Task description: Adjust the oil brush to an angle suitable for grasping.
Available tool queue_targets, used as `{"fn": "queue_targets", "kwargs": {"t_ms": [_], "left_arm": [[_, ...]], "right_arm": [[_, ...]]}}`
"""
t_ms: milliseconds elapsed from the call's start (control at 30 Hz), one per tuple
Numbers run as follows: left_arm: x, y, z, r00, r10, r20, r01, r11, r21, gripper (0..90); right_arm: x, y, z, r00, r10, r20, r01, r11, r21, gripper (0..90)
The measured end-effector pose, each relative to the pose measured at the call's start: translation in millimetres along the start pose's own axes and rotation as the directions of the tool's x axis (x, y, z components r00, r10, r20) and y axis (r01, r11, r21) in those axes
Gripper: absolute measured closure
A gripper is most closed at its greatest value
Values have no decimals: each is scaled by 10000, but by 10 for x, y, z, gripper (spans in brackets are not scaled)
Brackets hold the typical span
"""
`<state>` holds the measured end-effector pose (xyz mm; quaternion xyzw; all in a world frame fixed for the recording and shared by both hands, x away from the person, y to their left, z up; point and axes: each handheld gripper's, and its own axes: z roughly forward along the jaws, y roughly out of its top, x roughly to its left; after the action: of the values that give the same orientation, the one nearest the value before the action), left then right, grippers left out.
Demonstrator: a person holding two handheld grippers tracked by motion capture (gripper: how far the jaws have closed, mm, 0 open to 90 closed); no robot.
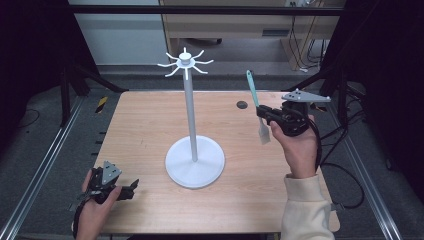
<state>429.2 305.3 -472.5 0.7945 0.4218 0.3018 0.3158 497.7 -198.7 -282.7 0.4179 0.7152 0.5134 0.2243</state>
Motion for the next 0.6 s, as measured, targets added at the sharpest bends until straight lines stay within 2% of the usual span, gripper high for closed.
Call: {"fn": "queue_targets", "kwargs": {"t_ms": [333,500,600], "left_arm": [[6,-1,-7,10000,-90,10,90,10000,-7,27],[1,-1,-8,10000,-61,10,61,10000,11,26],[5,-4,-11,10000,-50,-13,50,10000,30,27]], "right_arm": [[50,78,-166,9999,-50,-162,35,9958,-916,826],[62,101,-211,9996,38,-280,-72,9927,-1202,826],[82,127,-224,9996,-65,-274,29,9916,-1295,826]]}}
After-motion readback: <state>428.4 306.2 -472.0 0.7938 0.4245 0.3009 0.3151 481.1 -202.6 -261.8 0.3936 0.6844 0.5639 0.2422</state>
